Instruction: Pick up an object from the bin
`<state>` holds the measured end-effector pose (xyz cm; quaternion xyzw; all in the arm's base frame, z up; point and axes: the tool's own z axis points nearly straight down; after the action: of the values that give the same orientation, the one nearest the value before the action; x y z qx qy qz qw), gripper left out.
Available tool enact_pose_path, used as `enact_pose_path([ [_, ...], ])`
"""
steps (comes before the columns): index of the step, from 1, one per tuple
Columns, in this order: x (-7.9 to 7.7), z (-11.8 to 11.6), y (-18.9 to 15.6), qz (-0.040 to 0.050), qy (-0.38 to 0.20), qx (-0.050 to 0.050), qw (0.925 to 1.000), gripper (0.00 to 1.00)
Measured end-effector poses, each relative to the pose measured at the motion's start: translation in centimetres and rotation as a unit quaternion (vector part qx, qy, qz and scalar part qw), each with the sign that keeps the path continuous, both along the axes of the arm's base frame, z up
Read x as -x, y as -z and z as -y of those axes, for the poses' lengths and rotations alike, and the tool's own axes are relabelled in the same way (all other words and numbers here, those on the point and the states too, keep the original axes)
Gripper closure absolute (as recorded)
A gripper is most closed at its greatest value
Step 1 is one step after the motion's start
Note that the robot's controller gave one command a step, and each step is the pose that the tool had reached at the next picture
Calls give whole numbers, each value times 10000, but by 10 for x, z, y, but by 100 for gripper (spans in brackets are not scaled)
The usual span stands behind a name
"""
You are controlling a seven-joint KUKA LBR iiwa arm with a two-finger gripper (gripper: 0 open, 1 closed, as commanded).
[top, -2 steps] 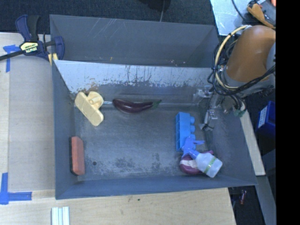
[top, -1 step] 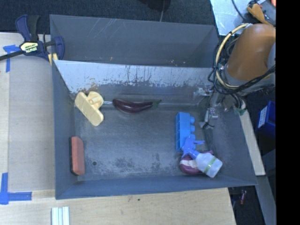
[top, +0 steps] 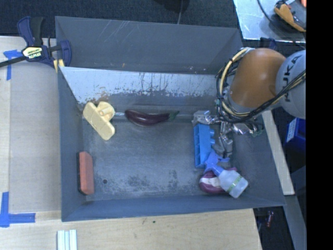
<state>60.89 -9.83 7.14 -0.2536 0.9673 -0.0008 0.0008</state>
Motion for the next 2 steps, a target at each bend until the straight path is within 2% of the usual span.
enact_pose_path([
  [1,5,18,-76,45,-863,11,9963,0],
  [2,-3,-27,-28,-7,-1756,-23,9845,0],
])
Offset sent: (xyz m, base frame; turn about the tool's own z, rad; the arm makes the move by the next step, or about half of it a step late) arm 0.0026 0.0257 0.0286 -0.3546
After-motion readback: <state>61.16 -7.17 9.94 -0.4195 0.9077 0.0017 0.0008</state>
